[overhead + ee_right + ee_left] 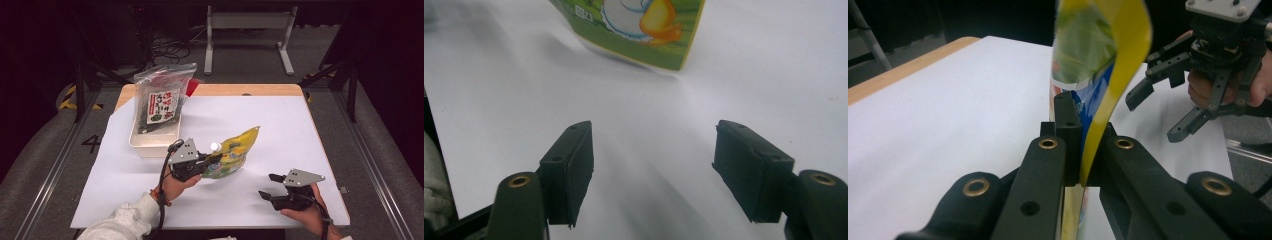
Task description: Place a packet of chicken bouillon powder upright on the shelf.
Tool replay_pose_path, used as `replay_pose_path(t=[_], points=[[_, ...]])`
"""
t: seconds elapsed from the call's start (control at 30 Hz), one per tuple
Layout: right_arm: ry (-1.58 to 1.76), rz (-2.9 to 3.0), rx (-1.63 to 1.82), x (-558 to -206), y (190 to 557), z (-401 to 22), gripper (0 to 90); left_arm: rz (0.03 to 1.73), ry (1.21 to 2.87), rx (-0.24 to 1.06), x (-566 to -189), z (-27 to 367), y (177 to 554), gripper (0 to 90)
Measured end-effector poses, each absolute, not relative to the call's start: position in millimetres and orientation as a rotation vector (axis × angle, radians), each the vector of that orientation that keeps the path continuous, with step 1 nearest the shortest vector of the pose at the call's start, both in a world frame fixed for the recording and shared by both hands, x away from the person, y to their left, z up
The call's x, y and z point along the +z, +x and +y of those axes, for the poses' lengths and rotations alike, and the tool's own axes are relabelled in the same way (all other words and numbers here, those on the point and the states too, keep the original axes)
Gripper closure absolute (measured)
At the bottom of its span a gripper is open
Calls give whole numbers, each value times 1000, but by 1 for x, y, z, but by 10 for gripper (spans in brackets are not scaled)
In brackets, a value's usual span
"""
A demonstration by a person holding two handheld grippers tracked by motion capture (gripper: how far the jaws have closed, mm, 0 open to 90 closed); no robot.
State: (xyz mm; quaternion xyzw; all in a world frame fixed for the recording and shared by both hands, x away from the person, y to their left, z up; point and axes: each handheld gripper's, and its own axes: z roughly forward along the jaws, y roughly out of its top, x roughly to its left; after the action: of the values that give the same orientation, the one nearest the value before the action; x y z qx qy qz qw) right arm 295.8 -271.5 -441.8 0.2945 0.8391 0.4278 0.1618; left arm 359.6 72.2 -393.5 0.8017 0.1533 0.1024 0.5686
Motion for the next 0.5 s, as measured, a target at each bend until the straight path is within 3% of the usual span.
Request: replay_pose_path(t=[0.5], points=[[825, 2400, 1187, -443, 301, -267, 298, 314, 1872, 251, -380, 105, 367, 896]])
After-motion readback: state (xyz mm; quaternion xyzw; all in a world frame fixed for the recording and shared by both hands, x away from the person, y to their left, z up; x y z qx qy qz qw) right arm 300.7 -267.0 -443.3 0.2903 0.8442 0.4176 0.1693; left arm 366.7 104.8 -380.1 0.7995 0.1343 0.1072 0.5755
